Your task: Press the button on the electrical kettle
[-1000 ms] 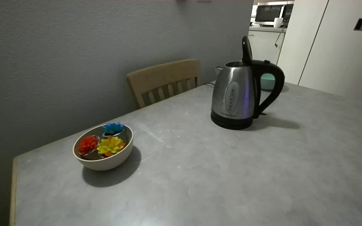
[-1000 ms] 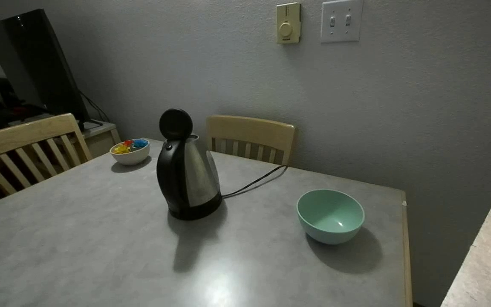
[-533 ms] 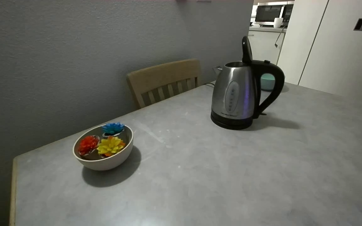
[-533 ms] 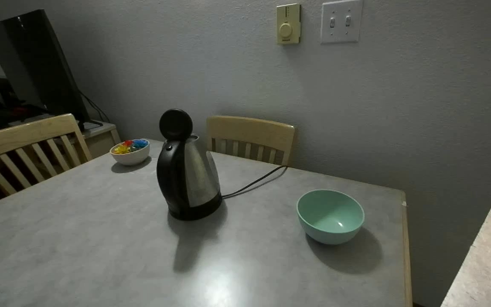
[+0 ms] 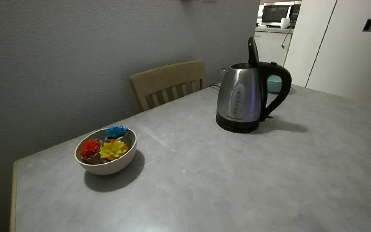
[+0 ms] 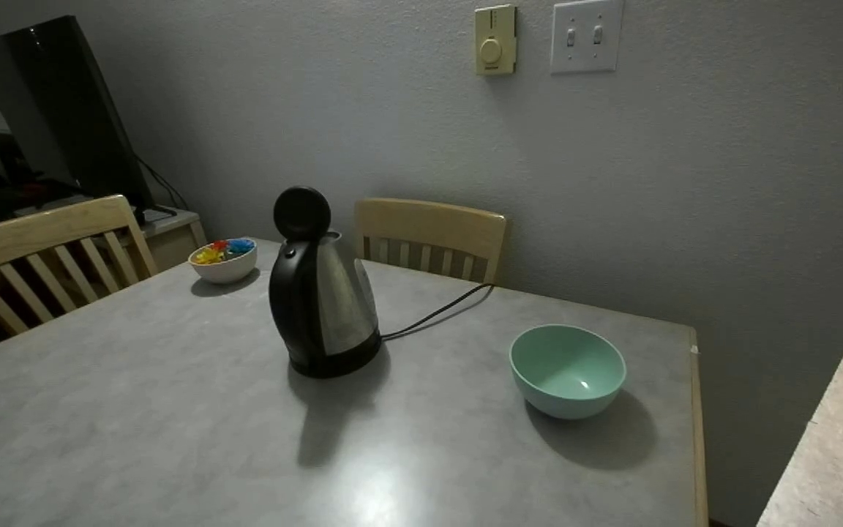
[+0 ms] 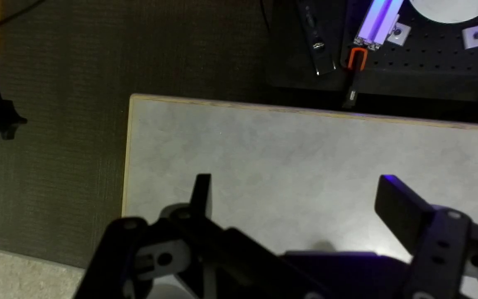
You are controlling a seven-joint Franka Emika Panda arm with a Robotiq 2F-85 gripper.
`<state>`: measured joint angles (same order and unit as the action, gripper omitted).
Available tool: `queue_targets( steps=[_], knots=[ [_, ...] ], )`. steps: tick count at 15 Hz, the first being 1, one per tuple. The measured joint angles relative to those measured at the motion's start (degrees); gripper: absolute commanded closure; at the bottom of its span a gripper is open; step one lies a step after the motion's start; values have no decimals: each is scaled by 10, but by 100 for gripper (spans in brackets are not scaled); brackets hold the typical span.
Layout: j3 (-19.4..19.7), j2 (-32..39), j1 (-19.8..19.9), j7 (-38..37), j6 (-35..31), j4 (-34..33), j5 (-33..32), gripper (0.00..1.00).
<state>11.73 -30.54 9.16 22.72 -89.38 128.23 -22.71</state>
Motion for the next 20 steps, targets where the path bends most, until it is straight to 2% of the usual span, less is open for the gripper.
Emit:
queue_targets(
  steps=[6, 12, 18, 20],
  knots=[
    [6, 11, -24, 14, -18, 0, 6, 0],
    [6, 72, -68, 81, -97, -4, 5, 0],
    [5, 89, -74, 97, -112, -9, 7, 0],
    [5, 90, -75, 97, -173, 7, 40, 0]
  ],
)
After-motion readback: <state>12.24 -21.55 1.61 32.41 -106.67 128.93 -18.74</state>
